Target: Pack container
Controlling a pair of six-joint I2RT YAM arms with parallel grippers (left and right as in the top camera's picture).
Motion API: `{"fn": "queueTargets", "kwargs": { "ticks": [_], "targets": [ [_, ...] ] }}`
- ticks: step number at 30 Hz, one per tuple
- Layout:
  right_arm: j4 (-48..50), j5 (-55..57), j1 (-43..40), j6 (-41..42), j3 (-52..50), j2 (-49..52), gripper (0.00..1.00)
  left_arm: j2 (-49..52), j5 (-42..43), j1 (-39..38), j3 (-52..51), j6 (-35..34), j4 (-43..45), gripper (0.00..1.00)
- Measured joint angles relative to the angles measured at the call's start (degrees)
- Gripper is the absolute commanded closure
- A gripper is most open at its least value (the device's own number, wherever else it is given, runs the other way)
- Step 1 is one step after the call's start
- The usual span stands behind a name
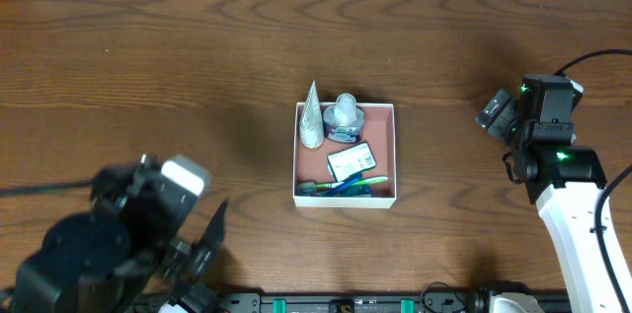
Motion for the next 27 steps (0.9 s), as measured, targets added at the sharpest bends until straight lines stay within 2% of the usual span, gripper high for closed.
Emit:
{"fn": "queueTargets", "kwargs": {
  "ticks": [4,8,15,22,27],
  "targets": [
    [0.0,0.0,0.0,0.0,0.0,0.0,0.01,-2.6,1.5,0.0,0.0,-2.1,-9.6,0.02],
    [0.0,0.0,0.0,0.0,0.0,0.0,0.01,-3.0,4.9,0.0,-0.8,-3.4,-8.2,0.02],
    [0.0,0.0,0.0,0.0,0.0,0.0,0.01,-5.6,7.6,2.4,-14.0,-6.7,6.4,0.02],
    [0.1,0.0,0.0,0.0,0.0,0.0,0.01,-19.7,8.2,10.1,-39.6,-6.8,32.9,0.02],
    [0.1,0.0,0.0,0.0,0.0,0.0,0.01,-29.9,8.3,17.1,-54.2,-6.7,48.0,0.02]
  ]
}}
